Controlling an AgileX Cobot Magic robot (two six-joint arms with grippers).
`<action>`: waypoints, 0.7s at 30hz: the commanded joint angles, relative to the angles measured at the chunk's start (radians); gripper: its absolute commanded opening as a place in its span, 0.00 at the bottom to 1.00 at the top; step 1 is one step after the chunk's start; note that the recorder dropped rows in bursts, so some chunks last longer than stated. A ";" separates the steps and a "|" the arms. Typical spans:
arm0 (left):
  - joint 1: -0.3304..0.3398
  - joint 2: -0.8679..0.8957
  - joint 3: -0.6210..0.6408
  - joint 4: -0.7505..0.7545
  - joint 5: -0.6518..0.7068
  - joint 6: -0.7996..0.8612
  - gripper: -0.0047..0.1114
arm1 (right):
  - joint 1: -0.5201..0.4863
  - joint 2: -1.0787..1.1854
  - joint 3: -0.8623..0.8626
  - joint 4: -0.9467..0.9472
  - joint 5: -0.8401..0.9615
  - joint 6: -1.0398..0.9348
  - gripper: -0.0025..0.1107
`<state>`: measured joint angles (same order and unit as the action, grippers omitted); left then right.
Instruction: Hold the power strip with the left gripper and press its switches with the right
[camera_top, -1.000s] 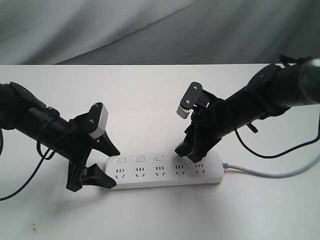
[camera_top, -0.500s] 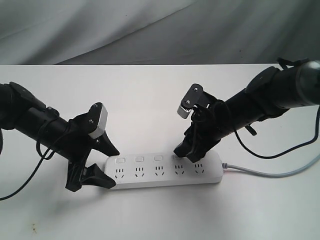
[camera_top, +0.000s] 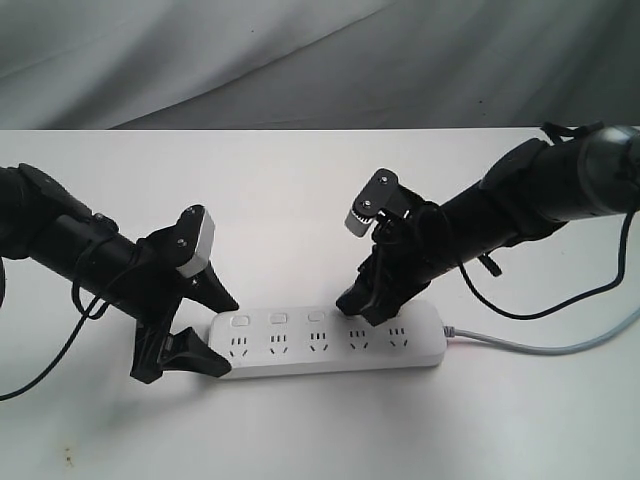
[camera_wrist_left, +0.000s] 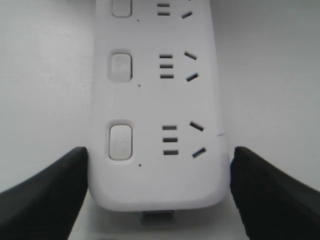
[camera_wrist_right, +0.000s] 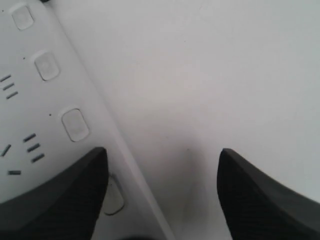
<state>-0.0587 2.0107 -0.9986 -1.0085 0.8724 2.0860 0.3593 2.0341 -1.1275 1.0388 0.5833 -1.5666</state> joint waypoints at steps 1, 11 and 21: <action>-0.005 0.001 -0.007 -0.013 0.003 0.007 0.43 | 0.009 -0.089 0.014 0.014 -0.003 -0.052 0.54; -0.005 0.001 -0.007 -0.013 0.003 0.007 0.43 | -0.077 -0.178 0.014 -0.034 0.077 -0.054 0.54; -0.005 0.001 -0.007 -0.013 0.003 0.007 0.43 | -0.082 -0.169 0.062 -0.060 0.023 -0.053 0.54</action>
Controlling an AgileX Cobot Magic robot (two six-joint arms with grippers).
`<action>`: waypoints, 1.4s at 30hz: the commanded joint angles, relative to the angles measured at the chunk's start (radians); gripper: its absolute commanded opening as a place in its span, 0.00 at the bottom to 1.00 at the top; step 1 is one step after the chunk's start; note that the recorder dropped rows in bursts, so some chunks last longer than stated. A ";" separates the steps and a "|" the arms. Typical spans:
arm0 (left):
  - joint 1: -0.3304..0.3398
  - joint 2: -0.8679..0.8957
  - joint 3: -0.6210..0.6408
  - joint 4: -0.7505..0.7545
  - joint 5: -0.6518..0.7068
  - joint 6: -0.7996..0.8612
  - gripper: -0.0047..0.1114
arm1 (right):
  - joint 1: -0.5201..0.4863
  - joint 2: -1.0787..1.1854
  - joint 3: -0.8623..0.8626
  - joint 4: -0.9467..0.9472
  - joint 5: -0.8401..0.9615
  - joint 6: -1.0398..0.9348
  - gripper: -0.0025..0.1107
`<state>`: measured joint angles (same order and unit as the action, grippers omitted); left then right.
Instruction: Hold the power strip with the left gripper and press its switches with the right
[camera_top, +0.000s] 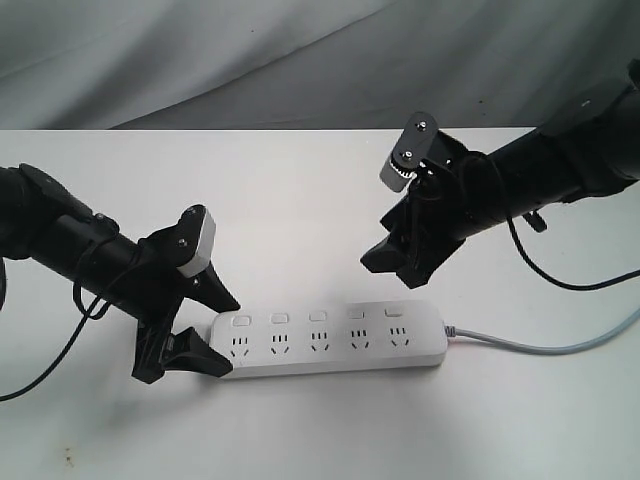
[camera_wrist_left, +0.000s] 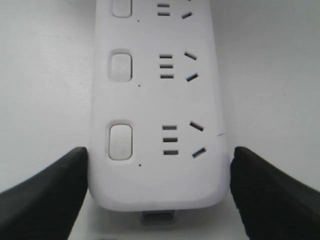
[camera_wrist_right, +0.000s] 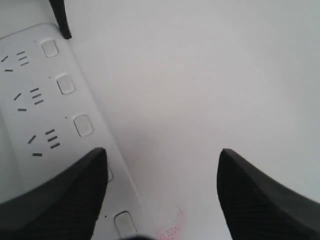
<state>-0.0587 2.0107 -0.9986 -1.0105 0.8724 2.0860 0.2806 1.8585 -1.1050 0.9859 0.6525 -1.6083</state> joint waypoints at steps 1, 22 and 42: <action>-0.005 0.001 -0.007 -0.011 0.003 0.007 0.43 | -0.004 0.014 0.050 -0.009 -0.052 -0.012 0.54; -0.005 0.001 -0.007 -0.011 0.003 0.007 0.43 | -0.004 0.101 0.051 -0.015 -0.100 -0.008 0.54; -0.005 0.001 -0.007 -0.011 0.003 0.007 0.43 | -0.004 0.116 0.058 -0.124 -0.144 0.073 0.54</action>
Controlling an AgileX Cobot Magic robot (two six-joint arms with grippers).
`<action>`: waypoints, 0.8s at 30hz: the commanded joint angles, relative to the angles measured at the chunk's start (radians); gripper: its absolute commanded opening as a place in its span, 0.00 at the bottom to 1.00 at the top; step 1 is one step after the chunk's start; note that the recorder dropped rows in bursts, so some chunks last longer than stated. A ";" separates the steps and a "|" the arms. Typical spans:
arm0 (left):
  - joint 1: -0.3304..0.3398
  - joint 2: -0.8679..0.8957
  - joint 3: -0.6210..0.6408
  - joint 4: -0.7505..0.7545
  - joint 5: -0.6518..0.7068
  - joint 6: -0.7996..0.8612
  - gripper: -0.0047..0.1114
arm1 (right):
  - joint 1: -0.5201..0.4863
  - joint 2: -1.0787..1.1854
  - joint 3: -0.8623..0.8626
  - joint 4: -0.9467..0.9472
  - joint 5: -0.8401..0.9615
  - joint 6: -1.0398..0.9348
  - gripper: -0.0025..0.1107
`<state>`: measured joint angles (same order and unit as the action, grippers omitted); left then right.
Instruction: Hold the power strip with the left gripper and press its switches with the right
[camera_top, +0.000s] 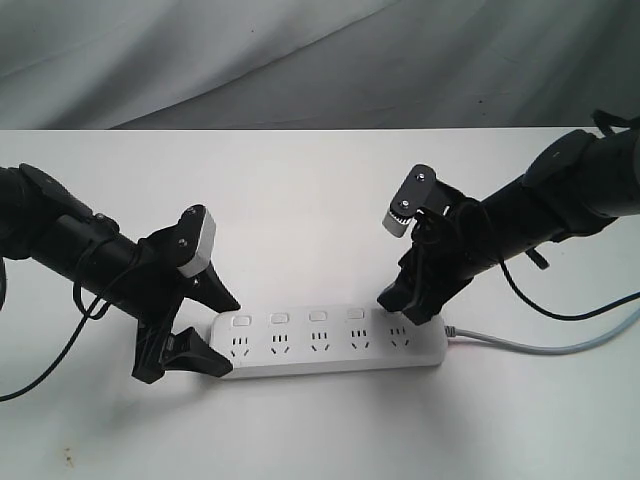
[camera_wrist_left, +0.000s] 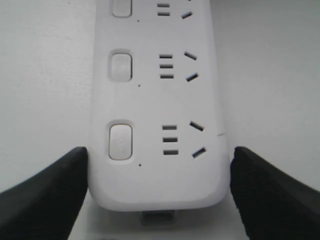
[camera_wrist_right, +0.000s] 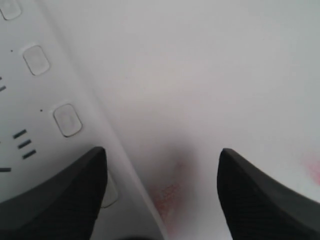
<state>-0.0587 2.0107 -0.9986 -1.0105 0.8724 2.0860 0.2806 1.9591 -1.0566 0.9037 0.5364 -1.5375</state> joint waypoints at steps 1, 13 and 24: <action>-0.005 0.001 -0.007 -0.011 0.003 0.007 0.43 | -0.004 0.020 0.015 -0.052 -0.028 0.003 0.54; -0.005 0.001 -0.007 -0.011 0.003 0.007 0.43 | -0.015 0.047 0.043 -0.063 -0.043 0.012 0.54; -0.005 0.001 -0.007 -0.011 0.003 0.007 0.43 | -0.048 0.060 0.043 -0.073 -0.015 0.029 0.54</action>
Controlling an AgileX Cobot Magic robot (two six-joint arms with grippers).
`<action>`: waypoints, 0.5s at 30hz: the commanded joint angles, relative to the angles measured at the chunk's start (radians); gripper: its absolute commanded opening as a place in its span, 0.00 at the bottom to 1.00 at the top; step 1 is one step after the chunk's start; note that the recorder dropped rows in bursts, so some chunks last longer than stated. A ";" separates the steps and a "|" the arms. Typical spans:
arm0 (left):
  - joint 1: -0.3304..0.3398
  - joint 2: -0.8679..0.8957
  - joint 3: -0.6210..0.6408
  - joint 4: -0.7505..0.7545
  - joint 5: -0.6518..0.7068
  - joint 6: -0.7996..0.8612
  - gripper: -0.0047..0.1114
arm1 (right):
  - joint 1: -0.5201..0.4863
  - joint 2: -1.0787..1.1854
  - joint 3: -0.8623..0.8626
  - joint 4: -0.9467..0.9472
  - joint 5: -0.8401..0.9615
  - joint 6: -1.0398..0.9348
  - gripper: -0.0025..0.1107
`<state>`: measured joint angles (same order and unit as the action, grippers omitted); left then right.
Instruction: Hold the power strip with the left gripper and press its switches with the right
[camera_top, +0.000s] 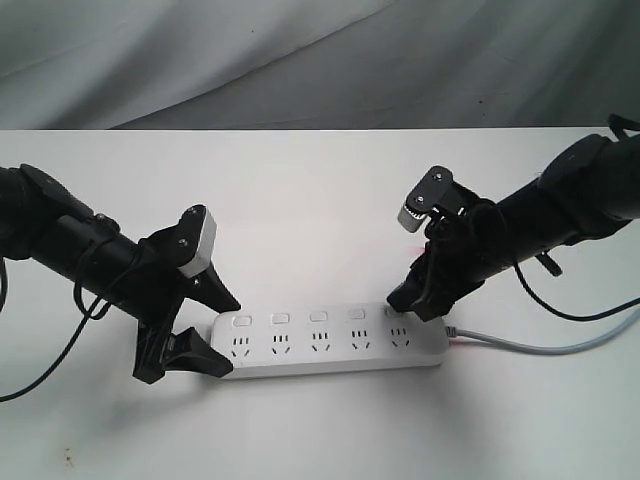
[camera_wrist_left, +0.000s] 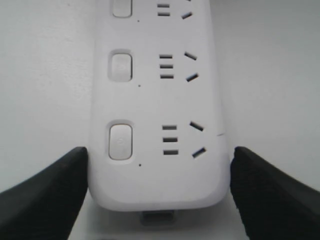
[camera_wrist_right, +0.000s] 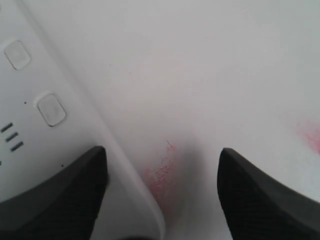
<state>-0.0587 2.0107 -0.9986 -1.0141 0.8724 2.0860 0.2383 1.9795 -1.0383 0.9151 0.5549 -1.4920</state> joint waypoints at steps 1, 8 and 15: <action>-0.005 0.001 -0.007 -0.008 0.003 0.007 0.43 | -0.006 0.037 0.025 -0.048 -0.028 -0.024 0.54; -0.005 0.001 -0.007 -0.008 0.003 0.007 0.43 | -0.008 -0.149 0.025 0.236 0.020 -0.201 0.54; -0.005 0.001 -0.007 -0.008 0.003 0.007 0.43 | -0.008 -0.312 0.025 0.238 -0.135 -0.109 0.54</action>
<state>-0.0587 2.0107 -0.9986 -1.0141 0.8724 2.0860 0.2327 1.7109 -1.0152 1.1384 0.4941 -1.6425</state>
